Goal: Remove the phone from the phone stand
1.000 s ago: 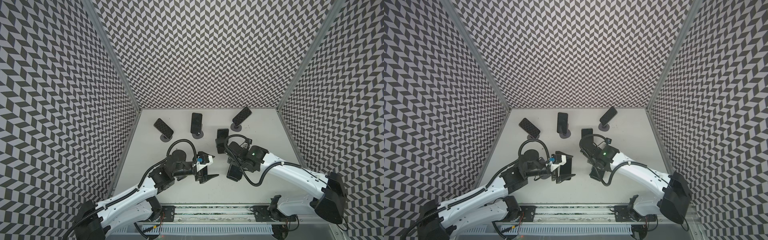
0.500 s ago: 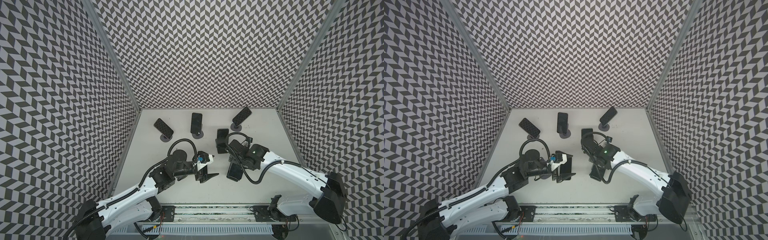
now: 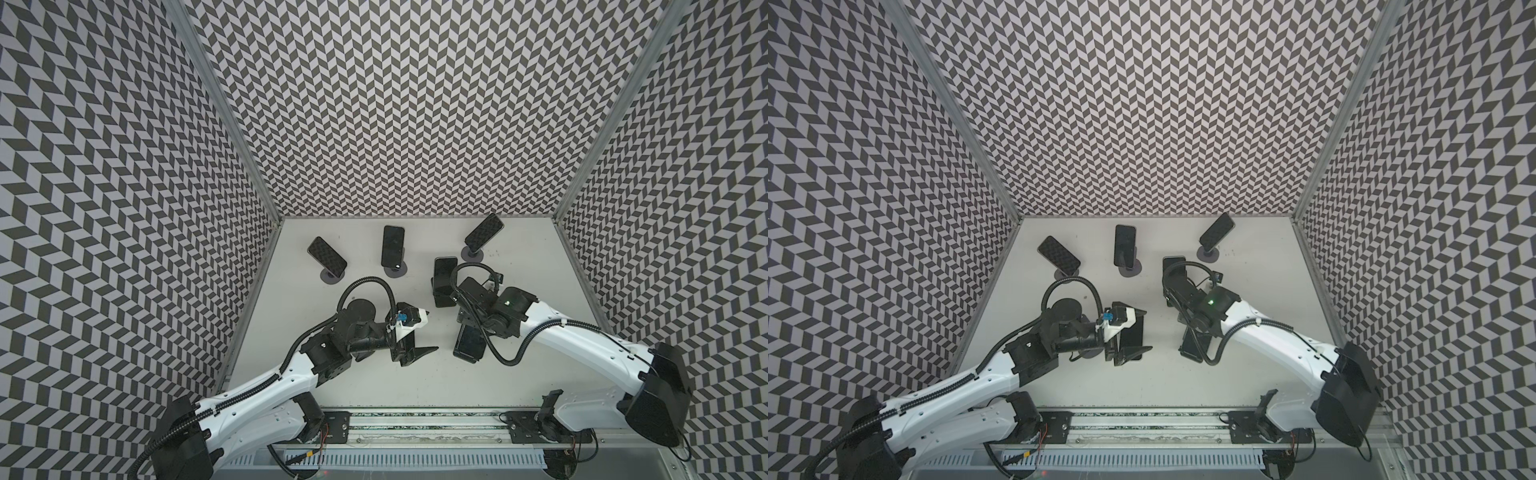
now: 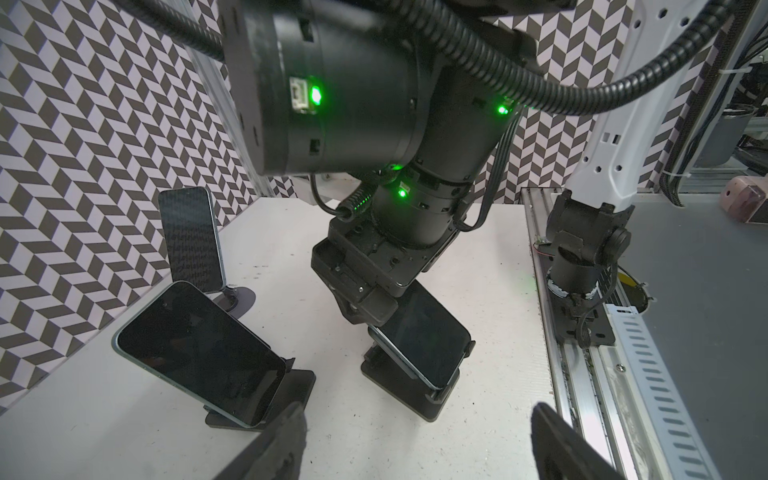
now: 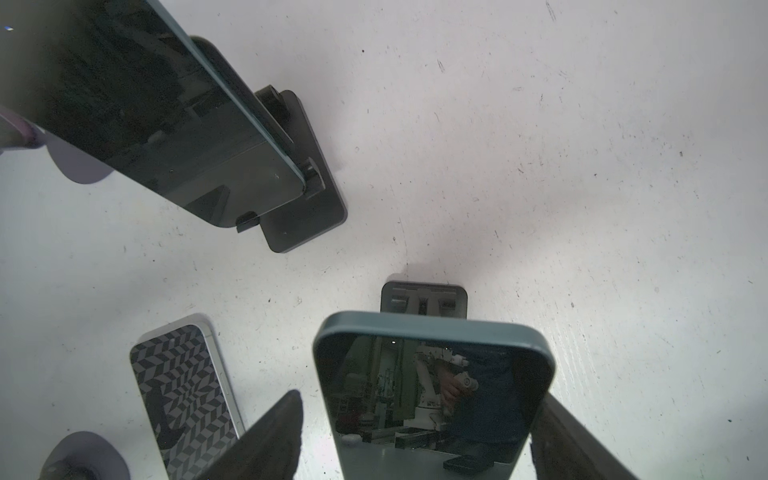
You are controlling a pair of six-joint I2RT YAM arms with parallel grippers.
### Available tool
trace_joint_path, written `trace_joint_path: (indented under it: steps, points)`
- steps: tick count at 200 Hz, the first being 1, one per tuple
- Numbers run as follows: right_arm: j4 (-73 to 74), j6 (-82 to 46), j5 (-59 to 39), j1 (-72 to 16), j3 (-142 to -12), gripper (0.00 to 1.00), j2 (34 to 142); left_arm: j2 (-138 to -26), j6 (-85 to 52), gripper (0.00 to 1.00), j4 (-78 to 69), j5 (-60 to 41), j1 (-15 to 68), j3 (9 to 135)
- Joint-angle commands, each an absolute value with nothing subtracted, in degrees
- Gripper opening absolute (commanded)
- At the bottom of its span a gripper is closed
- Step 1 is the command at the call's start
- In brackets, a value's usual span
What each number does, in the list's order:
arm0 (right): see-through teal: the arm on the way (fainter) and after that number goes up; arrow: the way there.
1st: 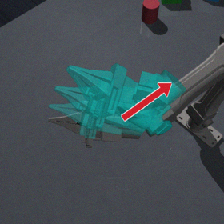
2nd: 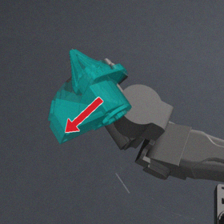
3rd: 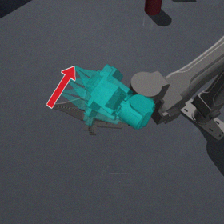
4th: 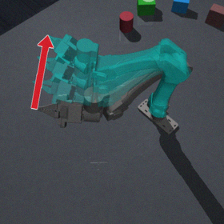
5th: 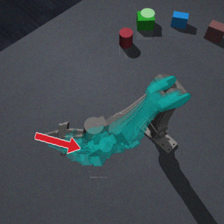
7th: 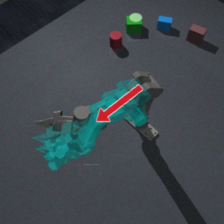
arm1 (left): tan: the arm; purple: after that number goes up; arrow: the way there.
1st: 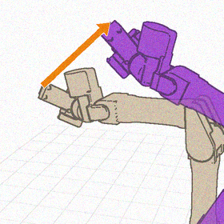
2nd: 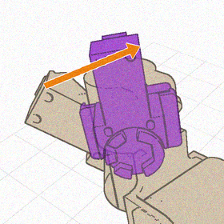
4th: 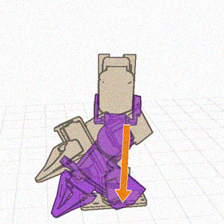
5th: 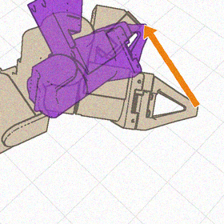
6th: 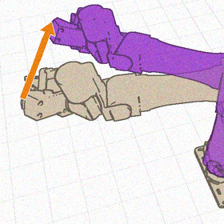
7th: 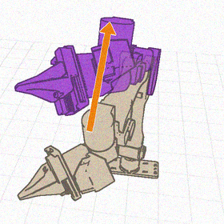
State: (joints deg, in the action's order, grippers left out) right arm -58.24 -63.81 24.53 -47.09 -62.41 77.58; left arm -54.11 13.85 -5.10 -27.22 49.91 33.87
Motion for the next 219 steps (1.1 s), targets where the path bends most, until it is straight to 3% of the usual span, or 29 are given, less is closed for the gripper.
trace_joint_path:
  steps: [1,219]
  points:
    - [-57.0,-64.0,24.4,-46.8,-62.1,0.84,77.1,-54.2,14.4,0.85,-5.5,-27.1,50.2,34.3]
    - [-55.8,-63.6,20.5,-46.3,-60.4,0.82,77.6,-52.4,14.0,0.85,-4.0,-27.2,50.3,33.7]
